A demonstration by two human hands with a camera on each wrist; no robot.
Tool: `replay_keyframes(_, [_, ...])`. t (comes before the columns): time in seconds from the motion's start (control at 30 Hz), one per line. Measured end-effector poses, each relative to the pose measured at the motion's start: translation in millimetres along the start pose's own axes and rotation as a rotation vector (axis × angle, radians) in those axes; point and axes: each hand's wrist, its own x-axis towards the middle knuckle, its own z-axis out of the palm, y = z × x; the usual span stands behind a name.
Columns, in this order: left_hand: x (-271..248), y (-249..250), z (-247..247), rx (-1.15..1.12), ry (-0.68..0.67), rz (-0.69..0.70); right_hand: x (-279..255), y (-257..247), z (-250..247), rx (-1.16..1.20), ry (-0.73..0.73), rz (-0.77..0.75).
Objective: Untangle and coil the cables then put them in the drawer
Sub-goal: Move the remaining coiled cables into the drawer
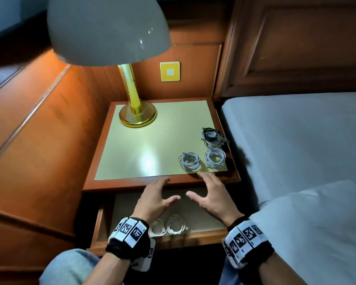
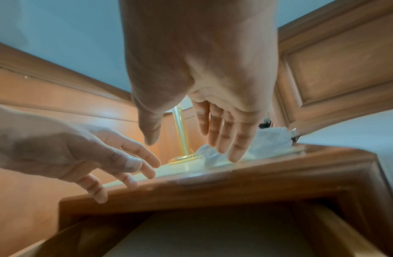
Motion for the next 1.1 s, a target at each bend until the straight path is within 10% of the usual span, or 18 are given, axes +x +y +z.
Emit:
replay_keyframes(0.27, [68.2,45.5,2.8,0.033,0.023,-0.015,56.2,26.9,-45.8,-0.097,0.218,0.179])
replay_keyframes(1.1, [112.7,62.5,24.6,0.058,0.079,-0.062,88.4,44.0,-30.1,-0.276,0.183,0.298])
